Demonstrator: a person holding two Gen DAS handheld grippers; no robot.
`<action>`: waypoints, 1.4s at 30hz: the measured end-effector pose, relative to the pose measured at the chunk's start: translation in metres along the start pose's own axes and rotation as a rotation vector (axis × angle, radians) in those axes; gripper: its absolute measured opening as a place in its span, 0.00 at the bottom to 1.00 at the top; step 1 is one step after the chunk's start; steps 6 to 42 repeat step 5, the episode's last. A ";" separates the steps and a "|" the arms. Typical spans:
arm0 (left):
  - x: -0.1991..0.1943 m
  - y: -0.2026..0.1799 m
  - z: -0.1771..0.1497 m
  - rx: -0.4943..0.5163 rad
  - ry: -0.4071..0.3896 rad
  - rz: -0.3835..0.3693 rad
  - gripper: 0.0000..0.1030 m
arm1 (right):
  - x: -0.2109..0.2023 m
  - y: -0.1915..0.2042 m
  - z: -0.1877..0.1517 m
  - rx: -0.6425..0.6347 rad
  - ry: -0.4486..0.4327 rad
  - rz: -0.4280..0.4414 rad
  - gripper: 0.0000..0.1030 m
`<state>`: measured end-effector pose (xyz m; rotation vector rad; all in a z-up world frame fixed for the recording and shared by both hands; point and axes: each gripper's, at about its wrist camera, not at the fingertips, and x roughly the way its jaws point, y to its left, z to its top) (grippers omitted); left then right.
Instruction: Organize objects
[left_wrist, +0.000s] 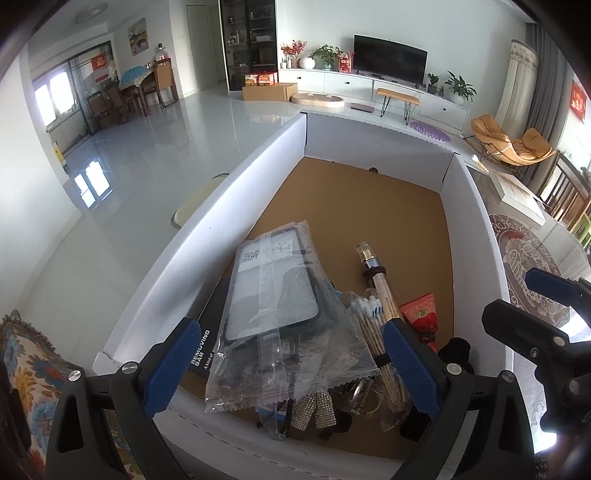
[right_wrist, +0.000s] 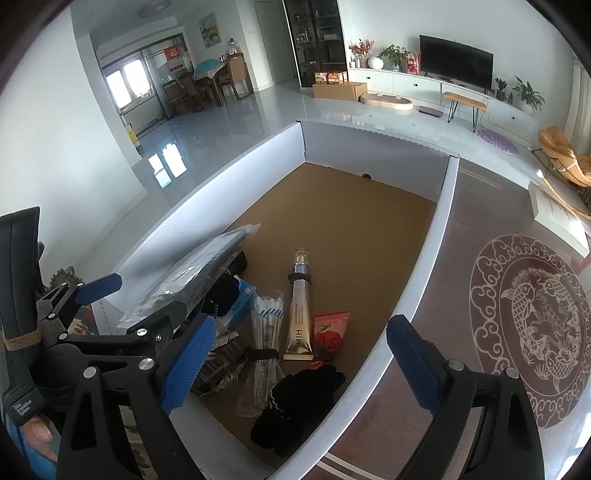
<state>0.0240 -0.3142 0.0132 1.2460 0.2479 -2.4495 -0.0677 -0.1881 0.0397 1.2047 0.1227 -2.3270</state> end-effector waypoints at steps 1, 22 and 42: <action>0.000 0.000 -0.001 -0.002 -0.002 -0.011 0.98 | 0.000 0.001 0.000 -0.001 -0.001 0.000 0.91; -0.008 0.000 -0.002 -0.004 -0.045 -0.015 0.98 | -0.003 0.004 0.000 -0.009 -0.005 -0.002 0.91; -0.008 0.000 -0.002 -0.004 -0.045 -0.015 0.98 | -0.003 0.004 0.000 -0.009 -0.005 -0.002 0.91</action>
